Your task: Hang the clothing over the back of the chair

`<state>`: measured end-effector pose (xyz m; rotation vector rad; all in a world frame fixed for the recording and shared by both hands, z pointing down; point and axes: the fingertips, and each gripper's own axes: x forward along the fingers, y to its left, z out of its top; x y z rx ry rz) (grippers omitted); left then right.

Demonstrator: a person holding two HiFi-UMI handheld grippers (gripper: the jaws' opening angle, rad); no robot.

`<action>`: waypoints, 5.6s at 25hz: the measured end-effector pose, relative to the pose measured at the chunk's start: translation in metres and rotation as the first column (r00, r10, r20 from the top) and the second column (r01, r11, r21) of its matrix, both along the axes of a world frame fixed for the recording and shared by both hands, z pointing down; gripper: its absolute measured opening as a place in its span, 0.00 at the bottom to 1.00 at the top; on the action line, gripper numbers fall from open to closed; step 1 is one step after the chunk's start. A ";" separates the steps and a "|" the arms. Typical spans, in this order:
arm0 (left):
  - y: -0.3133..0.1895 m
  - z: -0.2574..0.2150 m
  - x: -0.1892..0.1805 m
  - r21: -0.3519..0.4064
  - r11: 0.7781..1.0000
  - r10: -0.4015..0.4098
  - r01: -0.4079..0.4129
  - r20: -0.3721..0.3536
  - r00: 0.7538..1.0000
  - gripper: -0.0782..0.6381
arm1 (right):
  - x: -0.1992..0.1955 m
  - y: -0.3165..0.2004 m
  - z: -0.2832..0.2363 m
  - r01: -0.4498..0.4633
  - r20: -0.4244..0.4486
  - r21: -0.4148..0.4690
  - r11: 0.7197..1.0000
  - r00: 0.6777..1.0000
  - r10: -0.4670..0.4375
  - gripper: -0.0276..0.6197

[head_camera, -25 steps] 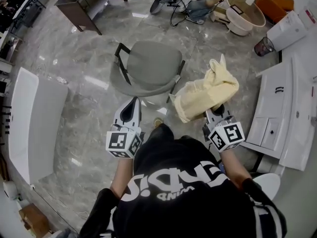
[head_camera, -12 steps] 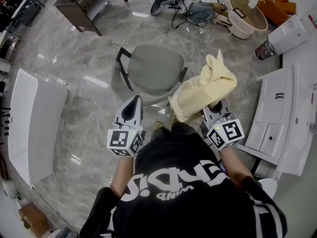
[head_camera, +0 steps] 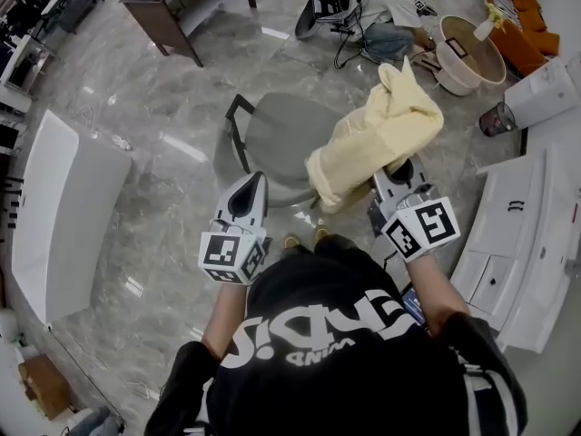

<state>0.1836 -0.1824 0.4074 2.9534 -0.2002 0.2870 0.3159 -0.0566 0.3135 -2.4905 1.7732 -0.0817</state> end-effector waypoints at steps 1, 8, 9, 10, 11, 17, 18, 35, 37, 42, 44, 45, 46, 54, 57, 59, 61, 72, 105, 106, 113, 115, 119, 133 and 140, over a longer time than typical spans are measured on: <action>-0.002 -0.001 0.002 0.000 1.000 -0.004 0.004 -0.003 1.000 0.13 | 0.004 -0.005 -0.009 0.007 -0.012 0.011 1.000 1.000 -0.007 0.14; -0.012 -0.008 0.013 0.006 1.000 -0.004 0.004 -0.019 1.000 0.13 | 0.023 -0.032 -0.061 0.038 -0.043 0.074 0.997 0.998 -0.035 0.14; -0.013 -0.010 0.014 0.006 1.000 -0.007 0.007 -0.024 1.000 0.13 | 0.024 -0.036 -0.067 0.044 -0.047 0.080 0.996 0.998 -0.041 0.14; -0.016 -0.012 0.015 0.002 1.000 -0.011 0.012 -0.029 1.000 0.13 | 0.026 -0.039 -0.074 0.049 -0.050 0.085 0.995 0.998 -0.045 0.14; -0.018 -0.013 0.015 -0.005 1.000 -0.015 0.015 -0.032 0.999 0.13 | 0.028 -0.042 -0.080 0.053 -0.053 0.091 0.994 0.997 -0.048 0.14; -0.029 -0.013 0.016 -0.020 0.999 -0.030 0.029 -0.024 0.999 0.13 | 0.036 -0.055 -0.110 0.068 -0.076 0.127 0.990 0.995 -0.059 0.14; -0.030 -0.012 0.016 -0.020 0.999 -0.032 0.032 -0.022 0.999 0.13 | 0.037 -0.057 -0.113 0.072 -0.085 0.129 0.989 0.995 -0.061 0.14; -0.041 -0.004 -0.006 -0.026 0.989 -0.143 0.143 0.006 0.990 0.13 | 0.031 -0.098 -0.037 0.216 -0.068 0.067 0.974 0.975 -0.212 0.14; -0.040 -0.003 -0.010 -0.025 0.986 -0.163 0.163 0.010 0.987 0.13 | 0.031 -0.101 -0.027 0.230 -0.057 0.063 0.971 0.972 -0.227 0.14; -0.040 -0.003 -0.020 -0.030 0.977 -0.209 0.209 0.012 0.978 0.13 | 0.021 -0.114 -0.007 0.285 -0.057 0.036 0.958 0.957 -0.283 0.14; -0.044 -0.003 -0.020 -0.027 0.976 -0.218 0.218 0.013 0.976 0.13 | 0.020 -0.122 -0.001 0.298 -0.064 0.024 0.954 0.953 -0.296 0.14; -0.046 -0.003 -0.021 -0.025 0.975 -0.222 0.222 0.014 0.975 0.13 | 0.019 -0.125 0.002 0.303 -0.067 0.019 0.953 0.951 -0.301 0.14; -0.049 -0.003 -0.023 -0.023 0.973 -0.228 0.228 0.015 0.974 0.13 | 0.017 -0.128 0.005 0.309 -0.071 0.015 0.951 0.949 -0.307 0.14; -0.055 -0.001 -0.054 -0.022 0.949 -0.313 0.314 0.023 0.949 0.13 | 0.000 -0.149 0.029 0.367 -0.068 -0.021 0.930 0.927 -0.368 0.14; -0.060 -0.002 -0.066 -0.022 0.937 -0.349 0.350 0.023 0.937 0.13 | -0.009 -0.158 0.036 0.397 -0.066 -0.036 0.917 0.915 -0.398 0.14; -0.063 -0.001 -0.078 -0.024 0.927 -0.373 0.374 0.025 0.927 0.13 | -0.018 -0.165 0.041 0.416 -0.064 -0.046 0.908 0.906 -0.418 0.14; -0.066 0.000 -0.089 -0.026 0.918 -0.396 0.397 0.027 0.918 0.13 | -0.025 -0.171 0.047 0.432 -0.059 -0.057 0.900 0.899 -0.435 0.14; -0.073 0.001 -0.136 -0.024 0.861 -0.507 0.508 0.044 0.861 0.13 | -0.070 -0.203 0.069 0.545 -0.066 -0.097 0.833 0.831 -0.552 0.14; -0.070 0.012 -0.210 -0.058 0.740 -0.665 0.670 0.080 0.742 0.13 | -0.214 -0.231 0.136 0.735 -0.119 -0.275 0.620 0.614 -0.780 0.14; -0.070 0.012 -0.213 -0.059 0.736 -0.670 0.674 0.081 0.738 0.13 | -0.220 -0.232 0.139 0.744 -0.114 -0.281 0.606 0.601 -0.791 0.14; -0.071 0.016 -0.234 -0.067 0.701 -0.705 0.710 0.090 0.704 0.13 | -0.268 -0.230 0.165 0.800 -0.079 -0.336 0.496 0.501 -0.862 0.14; -0.071 0.016 -0.241 -0.070 0.692 -0.713 0.719 0.091 0.695 0.13 | -0.277 -0.229 0.172 0.804 -0.088 -0.364 0.471 0.474 -0.876 0.14; -0.072 0.018 -0.251 -0.076 0.679 -0.724 0.730 0.093 0.683 0.13 | -0.288 -0.227 0.188 0.778 -0.160 -0.478 0.408 0.380 -0.911 0.14; -0.068 0.023 -0.256 -0.097 0.661 -0.740 0.744 0.082 0.668 0.13 | -0.309 -0.218 0.217 0.740 -0.094 -0.664 0.104 0.055 -0.994 0.14; -0.068 0.022 -0.259 -0.097 0.651 -0.749 0.753 0.080 0.658 0.13 | -0.309 -0.217 0.233 0.698 -0.027 -0.715 0.050 0.045 -0.999 0.29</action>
